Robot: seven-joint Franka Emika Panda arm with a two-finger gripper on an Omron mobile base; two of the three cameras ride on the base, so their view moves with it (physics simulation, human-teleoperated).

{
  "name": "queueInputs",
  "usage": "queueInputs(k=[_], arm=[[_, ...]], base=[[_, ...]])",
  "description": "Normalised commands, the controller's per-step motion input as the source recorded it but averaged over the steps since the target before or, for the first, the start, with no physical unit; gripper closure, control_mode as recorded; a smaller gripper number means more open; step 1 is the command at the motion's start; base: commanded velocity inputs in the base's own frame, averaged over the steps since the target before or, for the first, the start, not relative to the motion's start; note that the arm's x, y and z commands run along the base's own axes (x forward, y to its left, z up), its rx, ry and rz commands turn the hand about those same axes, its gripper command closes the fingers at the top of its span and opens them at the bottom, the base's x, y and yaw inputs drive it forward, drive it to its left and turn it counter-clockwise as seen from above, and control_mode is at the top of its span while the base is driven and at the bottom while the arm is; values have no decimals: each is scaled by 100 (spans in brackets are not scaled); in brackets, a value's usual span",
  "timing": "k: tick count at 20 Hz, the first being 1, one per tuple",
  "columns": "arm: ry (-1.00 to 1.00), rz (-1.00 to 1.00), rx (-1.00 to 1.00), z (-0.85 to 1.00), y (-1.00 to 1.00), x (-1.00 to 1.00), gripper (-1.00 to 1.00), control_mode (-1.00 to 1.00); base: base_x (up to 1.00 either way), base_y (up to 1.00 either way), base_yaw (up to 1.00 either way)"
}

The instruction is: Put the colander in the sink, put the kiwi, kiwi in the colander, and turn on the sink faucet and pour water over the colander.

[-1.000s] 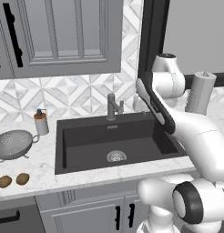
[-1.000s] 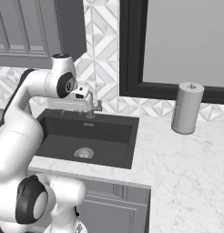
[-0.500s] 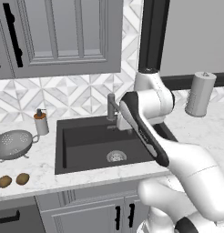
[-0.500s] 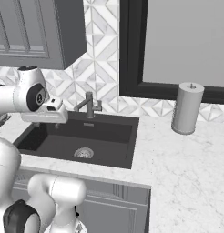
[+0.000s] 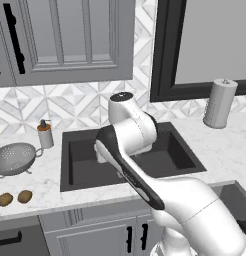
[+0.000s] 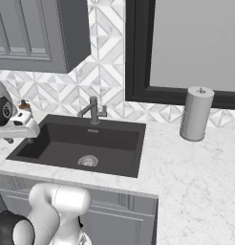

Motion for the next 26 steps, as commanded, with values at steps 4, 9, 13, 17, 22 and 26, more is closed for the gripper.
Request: queueInputs(k=[4, 9, 13, 17, 22, 26], arm=[[9, -7, 0, 0, 99, 2, -100, -100], [8, -10, 0, 0, 88, 23, -100, -100], [3, -11, 2, 0, 75, 38, -100, -100], [0, -12, 13, 0, 42, 44, -100, -100], [0, -11, 21, -8, 16, 38, -100, -100], [-1, -9, 21, -21, 19, 15, -100, -100]], base=[[0, 0, 0], [0, 0, 0], [0, 0, 0], [0, 0, 0], [0, 0, 0], [0, 0, 0]])
